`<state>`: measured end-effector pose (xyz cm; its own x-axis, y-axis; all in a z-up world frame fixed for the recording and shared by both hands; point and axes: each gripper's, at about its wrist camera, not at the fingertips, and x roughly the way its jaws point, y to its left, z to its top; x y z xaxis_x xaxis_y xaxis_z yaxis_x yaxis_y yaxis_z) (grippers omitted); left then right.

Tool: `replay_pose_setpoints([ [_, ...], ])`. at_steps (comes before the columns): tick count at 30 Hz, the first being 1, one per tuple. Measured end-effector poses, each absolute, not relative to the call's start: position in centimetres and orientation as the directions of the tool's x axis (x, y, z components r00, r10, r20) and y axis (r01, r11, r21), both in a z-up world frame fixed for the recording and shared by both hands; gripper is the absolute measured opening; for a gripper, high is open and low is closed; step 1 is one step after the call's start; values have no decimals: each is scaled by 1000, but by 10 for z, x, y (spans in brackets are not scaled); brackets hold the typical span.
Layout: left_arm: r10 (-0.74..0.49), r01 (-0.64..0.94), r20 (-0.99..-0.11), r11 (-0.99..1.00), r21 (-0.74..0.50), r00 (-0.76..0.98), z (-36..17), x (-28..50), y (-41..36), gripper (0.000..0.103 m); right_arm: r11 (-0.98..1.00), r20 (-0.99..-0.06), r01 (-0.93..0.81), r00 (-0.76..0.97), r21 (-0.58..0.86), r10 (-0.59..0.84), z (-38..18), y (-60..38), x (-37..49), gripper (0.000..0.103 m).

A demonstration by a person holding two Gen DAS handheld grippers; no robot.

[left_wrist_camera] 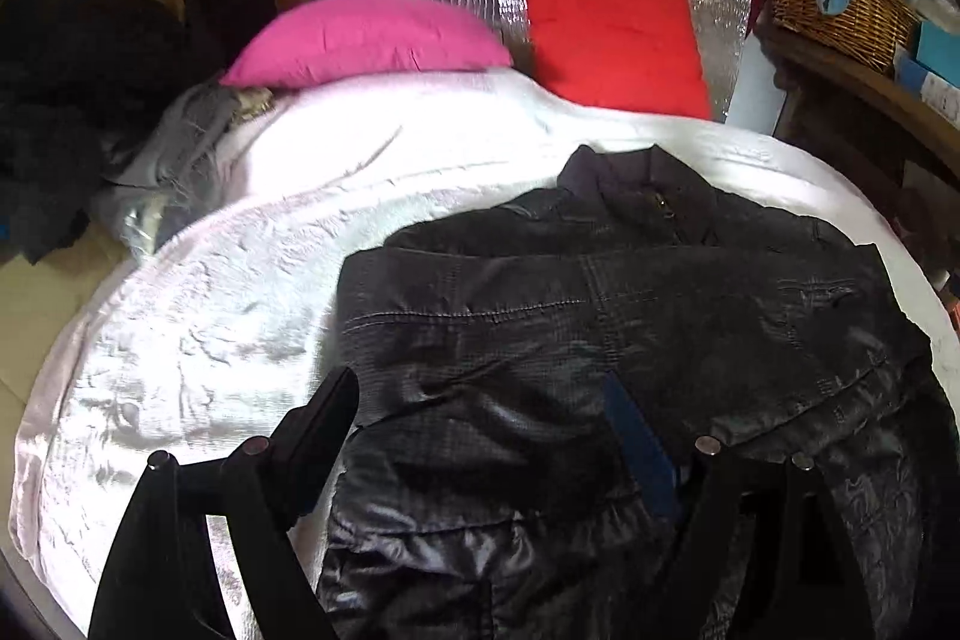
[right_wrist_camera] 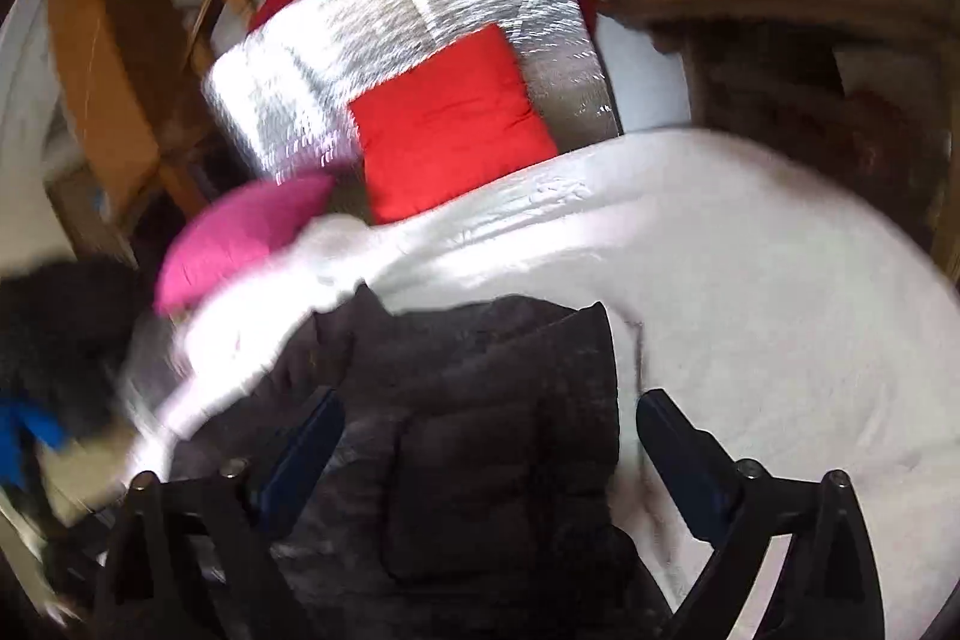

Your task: Fold large clothes

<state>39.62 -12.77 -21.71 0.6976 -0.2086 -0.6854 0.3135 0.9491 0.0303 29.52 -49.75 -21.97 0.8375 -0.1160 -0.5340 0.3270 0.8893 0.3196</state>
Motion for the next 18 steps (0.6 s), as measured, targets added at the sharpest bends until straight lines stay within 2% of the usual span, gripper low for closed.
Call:
replay_pose_setpoints([
  [1,-195,306,-680,951,45,706,-217,393,-129,84,903,-542,324,830,283,-128,-220,-488,298,65],
  [2,-183,303,-675,951,64,715,-218,390,-130,84,911,-564,325,815,253,-134,-220,-482,298,57],
  [3,-177,305,-673,949,76,718,-220,386,-133,84,920,-594,318,794,230,-126,-224,-475,304,45],
  [4,-170,306,-672,948,88,721,-220,381,-131,84,931,-634,292,768,220,-91,-231,-466,312,42],
  [7,-158,320,-672,939,124,724,-225,380,-139,84,955,-743,272,662,120,-96,-255,-451,324,42],
  [9,-153,324,-672,936,136,724,-227,379,-140,84,961,-778,268,616,62,-121,-273,-447,332,42],
  [11,-150,326,-671,935,143,726,-228,383,-139,84,963,-779,261,616,63,-116,-270,-449,334,42],
  [13,-151,325,-668,935,144,729,-227,385,-138,84,954,-773,274,629,121,-82,-261,-455,332,42],
  [15,-145,321,-662,934,153,736,-226,388,-137,84,953,-726,248,686,174,-47,-248,-461,328,42],
  [18,-142,322,-656,933,161,741,-225,392,-139,84,963,-671,208,740,173,-39,-234,-454,329,43],
])
